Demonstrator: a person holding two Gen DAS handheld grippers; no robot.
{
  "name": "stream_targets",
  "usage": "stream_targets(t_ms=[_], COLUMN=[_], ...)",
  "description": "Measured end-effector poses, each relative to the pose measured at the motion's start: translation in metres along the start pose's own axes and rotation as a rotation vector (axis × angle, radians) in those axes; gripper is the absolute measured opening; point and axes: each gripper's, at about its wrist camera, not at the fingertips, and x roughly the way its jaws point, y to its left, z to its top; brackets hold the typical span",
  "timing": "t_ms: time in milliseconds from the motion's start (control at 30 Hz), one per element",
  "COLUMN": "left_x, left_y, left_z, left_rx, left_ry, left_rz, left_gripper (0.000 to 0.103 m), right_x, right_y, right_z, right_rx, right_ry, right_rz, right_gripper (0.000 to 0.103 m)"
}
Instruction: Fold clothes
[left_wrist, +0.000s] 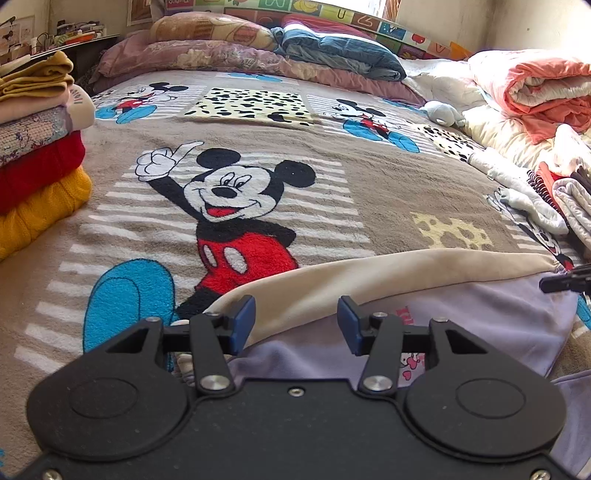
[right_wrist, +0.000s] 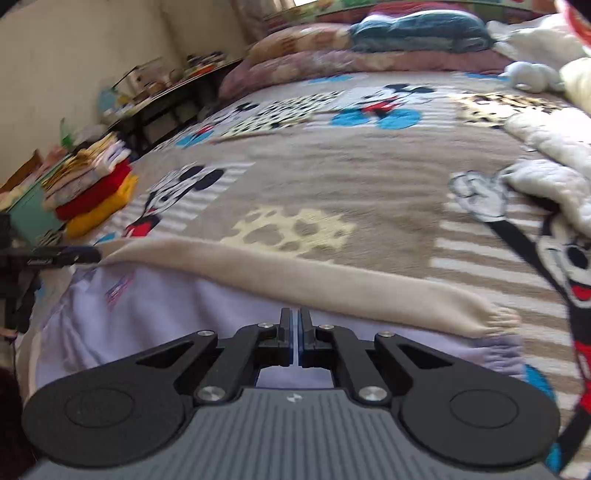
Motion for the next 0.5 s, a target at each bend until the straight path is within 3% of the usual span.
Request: stream_targets(t_ms=[167,267,500], left_x=[0.009,0.011,0.009], left_y=[0.0,0.002,0.011], left_z=[-0.001,-0.001,0.0], left_rx=[0.004,0.006,-0.035], left_ry=[0.02,0.03,0.024], left_rz=[0.001,-0.003,-0.009], left_gripper=[0.049,0.049,0.049], right_x=[0.053,0.056,0.056], right_y=[0.054,0.041,0.011], right_z=[0.002,0.014,0.035], right_rx=[-0.115,-0.086,-0.03], right_ry=[0.143,0.103,0.033], right_rz=[0.27,0.139,-0.156], right_gripper=[0.005,0.0,0.0])
